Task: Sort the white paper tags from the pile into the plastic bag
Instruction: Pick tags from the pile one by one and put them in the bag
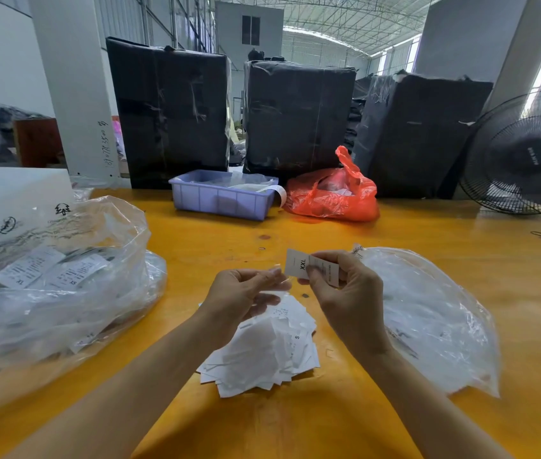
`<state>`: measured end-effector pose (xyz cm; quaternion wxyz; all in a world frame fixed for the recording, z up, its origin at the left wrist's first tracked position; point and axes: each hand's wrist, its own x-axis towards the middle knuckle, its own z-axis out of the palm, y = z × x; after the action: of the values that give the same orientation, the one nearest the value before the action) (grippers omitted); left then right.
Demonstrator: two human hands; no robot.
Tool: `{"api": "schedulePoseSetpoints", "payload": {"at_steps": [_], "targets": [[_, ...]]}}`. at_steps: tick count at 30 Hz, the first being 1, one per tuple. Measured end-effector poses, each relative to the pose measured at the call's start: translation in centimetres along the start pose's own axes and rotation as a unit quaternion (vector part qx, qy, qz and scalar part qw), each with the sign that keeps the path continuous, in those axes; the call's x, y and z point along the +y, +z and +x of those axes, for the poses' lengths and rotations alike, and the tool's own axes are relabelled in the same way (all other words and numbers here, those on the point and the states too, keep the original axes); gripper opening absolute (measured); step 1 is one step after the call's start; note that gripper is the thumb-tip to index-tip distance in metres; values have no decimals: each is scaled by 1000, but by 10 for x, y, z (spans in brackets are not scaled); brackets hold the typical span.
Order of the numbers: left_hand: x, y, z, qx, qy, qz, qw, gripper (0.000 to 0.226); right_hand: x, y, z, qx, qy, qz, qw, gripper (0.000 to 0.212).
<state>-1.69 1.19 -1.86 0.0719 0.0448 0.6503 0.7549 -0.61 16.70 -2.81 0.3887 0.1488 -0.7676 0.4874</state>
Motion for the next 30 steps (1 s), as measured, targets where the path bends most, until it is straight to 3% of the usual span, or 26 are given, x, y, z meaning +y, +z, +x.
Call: {"api": "schedulePoseSetpoints", "payload": {"at_steps": [10,20,26,30], "targets": [[-1,0,0,3,13,23,1000,17,0,-1,0,-6,6,-11,1000,11],[-4,-2,3,38,34,65,997,17,-6,-3,2,-116,95,65,987,23],[-1,-4,3,24,40,73,996,20,-1,-6,4,-197,151,43,968,13],[-2,-3,3,17,43,94,994,19,-2,-5,4,-153,142,51,977,16]]}}
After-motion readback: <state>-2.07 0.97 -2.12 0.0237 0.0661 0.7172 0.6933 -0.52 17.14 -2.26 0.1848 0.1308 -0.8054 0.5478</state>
